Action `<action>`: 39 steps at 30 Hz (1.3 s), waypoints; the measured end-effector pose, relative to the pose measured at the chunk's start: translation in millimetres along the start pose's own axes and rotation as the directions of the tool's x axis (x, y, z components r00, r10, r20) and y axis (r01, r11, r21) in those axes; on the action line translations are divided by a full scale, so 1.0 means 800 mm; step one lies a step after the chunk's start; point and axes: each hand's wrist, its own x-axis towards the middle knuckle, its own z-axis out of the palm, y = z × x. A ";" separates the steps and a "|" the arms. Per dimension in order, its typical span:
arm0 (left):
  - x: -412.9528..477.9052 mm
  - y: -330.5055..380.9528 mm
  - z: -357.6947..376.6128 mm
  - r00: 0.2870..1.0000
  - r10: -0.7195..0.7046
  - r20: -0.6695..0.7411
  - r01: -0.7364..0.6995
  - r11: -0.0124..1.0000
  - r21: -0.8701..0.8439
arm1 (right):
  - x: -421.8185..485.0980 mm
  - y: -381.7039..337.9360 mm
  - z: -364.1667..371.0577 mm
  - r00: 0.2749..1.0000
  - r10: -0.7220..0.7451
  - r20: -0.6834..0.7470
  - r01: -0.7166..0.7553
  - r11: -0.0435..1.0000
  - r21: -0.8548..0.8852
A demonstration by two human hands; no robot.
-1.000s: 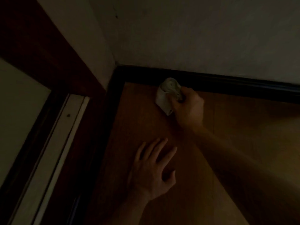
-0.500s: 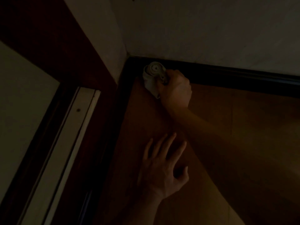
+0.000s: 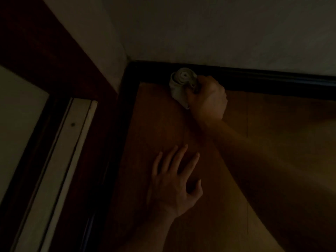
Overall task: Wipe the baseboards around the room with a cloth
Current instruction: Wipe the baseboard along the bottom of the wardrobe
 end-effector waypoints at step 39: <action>0.000 -0.003 0.001 1.000 0.007 0.009 -0.008 0.999 0.034 | -0.007 0.018 -0.019 0.974 0.203 -0.104 -0.204 0.979 0.001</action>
